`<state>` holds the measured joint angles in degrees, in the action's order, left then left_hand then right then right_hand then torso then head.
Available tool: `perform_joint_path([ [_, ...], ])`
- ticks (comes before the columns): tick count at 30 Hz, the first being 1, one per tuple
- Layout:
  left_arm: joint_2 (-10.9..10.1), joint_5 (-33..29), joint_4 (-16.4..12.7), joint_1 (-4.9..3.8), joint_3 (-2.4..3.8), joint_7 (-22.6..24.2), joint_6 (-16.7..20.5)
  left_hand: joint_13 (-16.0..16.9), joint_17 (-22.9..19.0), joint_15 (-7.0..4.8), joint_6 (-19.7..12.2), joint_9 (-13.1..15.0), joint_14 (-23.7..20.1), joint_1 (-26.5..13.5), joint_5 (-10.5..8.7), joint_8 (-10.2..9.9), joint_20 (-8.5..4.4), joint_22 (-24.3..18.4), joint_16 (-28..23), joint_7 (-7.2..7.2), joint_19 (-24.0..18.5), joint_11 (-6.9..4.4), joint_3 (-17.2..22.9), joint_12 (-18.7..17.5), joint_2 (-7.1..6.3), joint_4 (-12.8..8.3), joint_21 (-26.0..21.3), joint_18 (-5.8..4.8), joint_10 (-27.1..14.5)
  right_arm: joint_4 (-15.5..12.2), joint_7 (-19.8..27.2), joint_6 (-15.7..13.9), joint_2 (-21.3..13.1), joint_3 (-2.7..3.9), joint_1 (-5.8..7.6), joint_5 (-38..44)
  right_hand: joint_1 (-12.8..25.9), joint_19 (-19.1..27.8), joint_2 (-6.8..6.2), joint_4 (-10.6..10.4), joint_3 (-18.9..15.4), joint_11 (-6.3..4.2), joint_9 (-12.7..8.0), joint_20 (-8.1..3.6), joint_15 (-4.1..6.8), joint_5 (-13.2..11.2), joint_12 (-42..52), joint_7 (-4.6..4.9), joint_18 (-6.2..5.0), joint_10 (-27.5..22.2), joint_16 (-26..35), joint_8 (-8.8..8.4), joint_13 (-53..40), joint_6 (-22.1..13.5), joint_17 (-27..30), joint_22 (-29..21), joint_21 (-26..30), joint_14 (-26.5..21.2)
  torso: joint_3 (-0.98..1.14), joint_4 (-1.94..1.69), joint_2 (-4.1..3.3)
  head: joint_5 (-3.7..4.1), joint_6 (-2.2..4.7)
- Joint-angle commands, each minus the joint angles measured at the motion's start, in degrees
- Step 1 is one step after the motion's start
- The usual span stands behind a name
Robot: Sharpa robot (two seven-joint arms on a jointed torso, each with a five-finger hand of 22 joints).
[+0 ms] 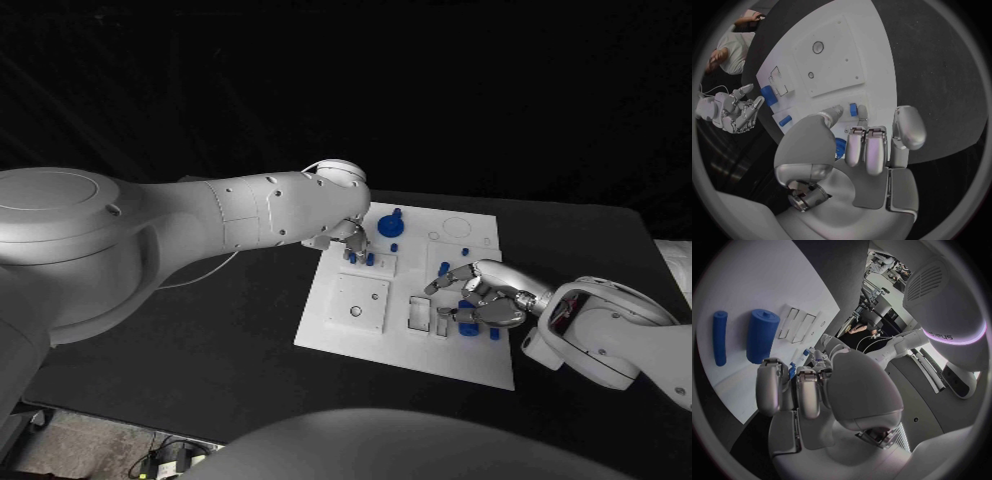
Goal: Assemble the parts on the task board
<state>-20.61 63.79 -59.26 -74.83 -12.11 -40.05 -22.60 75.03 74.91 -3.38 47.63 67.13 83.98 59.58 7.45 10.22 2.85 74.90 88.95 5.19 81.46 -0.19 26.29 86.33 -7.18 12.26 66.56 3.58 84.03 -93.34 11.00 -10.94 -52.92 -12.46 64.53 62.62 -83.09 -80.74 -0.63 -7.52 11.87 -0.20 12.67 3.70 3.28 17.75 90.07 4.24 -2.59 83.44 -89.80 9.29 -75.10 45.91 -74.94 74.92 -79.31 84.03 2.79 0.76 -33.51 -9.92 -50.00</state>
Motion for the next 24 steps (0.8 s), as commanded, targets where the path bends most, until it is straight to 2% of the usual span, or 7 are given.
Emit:
perform_joint_path([
  [1,-0.02,0.28,0.14,0.78,-0.45,-3.71,-3.42,11.48,14.19,0.70,-4.14,-0.31,5.30,-0.25,-0.47,-0.61,0.67,9.15,-0.14,-0.07,-0.06,0.52,-0.94,-0.08,0.08,0.60,-0.46,0.84,1.56,-0.04,0.40,0.31,0.00,-0.01,-0.06,0.15,0.54,0.28,-0.05,-0.12,0.06,-0.06,0.08,0.08,-0.47,-0.01,-0.07,-0.04,-0.50,6.56,-0.20,0.37,-14.90,0.22,-15.06,10.99,0.31,5.97,0.00,-0.01,-0.01,-0.01,0.00],
  [8,-0.41,0.51,0.02,0.78,-0.44,-3.89,-3.74,11.56,14.28,0.80,-4.88,-0.32,5.37,0.25,-0.67,-0.62,0.79,9.19,-0.02,0.17,0.01,0.68,-1.34,0.01,0.13,0.95,-0.38,0.82,1.64,0.02,0.35,0.45,0.00,-0.01,-0.07,0.15,0.51,0.30,-0.05,-0.09,0.08,-0.08,0.09,0.07,-0.46,0.02,-0.07,-0.07,-0.51,6.56,-0.20,0.38,-14.90,0.28,-15.06,10.99,0.33,5.97,-0.01,-0.03,-0.01,0.07,0.00],
  [15,-1.68,0.56,-1.29,0.57,-0.39,-3.40,-2.90,11.54,14.30,1.01,-5.61,0.31,5.38,1.06,-1.39,0.26,1.00,9.19,0.00,0.48,0.04,0.95,-2.18,0.00,-0.14,1.63,-0.44,0.82,1.59,0.13,0.31,0.51,0.03,-0.01,-0.07,0.15,0.51,0.30,-0.05,-0.09,0.08,-0.08,0.09,0.07,-0.46,0.02,-0.07,-0.07,-0.51,6.56,-0.20,0.38,-14.90,0.28,-15.06,10.99,0.33,5.97,-0.01,-0.04,0.05,0.18,0.00],
  [18,-2.57,0.51,-2.61,0.07,-0.34,-2.85,-2.50,11.51,14.31,1.08,-5.58,0.54,5.39,1.59,-1.48,0.84,1.05,9.20,0.02,0.50,0.05,1.00,-2.29,-0.02,-0.12,1.87,-0.43,0.82,1.54,0.17,0.27,0.50,0.01,-0.01,-0.07,0.15,0.51,0.30,-0.05,-0.09,0.08,-0.08,0.09,0.07,-0.46,0.02,-0.07,-0.07,-0.51,6.56,-0.20,0.38,-14.90,0.28,-15.06,10.99,0.33,5.97,-0.01,-0.05,0.03,0.36,0.00],
  [22,-3.91,0.40,-4.85,-1.06,-0.10,-2.64,-2.21,11.50,14.32,1.07,-5.52,0.83,5.39,3.34,-2.33,2.12,1.10,9.21,0.02,0.42,0.06,0.94,-1.87,-0.03,-0.19,2.07,-0.46,0.84,1.51,0.26,0.26,0.47,0.01,-0.02,-0.07,0.15,0.51,0.30,-0.05,-0.09,0.08,-0.08,0.09,0.07,-0.46,0.02,-0.07,-0.07,-0.51,6.56,-0.20,0.38,-14.90,0.28,-15.06,10.99,0.33,5.97,0.00,-0.05,0.05,0.30,0.00],
  [24,-4.99,0.36,-6.54,-2.04,0.11,-2.63,-2.09,11.48,14.31,1.06,-5.37,0.89,5.39,4.11,-2.77,2.73,1.10,9.22,0.02,0.40,0.09,0.94,-1.54,-0.05,-0.29,2.15,-0.45,0.84,1.47,0.27,0.30,0.39,0.01,-0.02,-0.08,0.15,0.51,0.30,-0.05,-0.09,0.08,-0.08,0.09,0.07,-0.46,0.02,-0.07,-0.07,-0.51,6.56,-0.20,0.38,-14.90,0.28,-15.06,10.99,0.33,5.97,0.03,0.01,0.08,0.32,0.00],
])
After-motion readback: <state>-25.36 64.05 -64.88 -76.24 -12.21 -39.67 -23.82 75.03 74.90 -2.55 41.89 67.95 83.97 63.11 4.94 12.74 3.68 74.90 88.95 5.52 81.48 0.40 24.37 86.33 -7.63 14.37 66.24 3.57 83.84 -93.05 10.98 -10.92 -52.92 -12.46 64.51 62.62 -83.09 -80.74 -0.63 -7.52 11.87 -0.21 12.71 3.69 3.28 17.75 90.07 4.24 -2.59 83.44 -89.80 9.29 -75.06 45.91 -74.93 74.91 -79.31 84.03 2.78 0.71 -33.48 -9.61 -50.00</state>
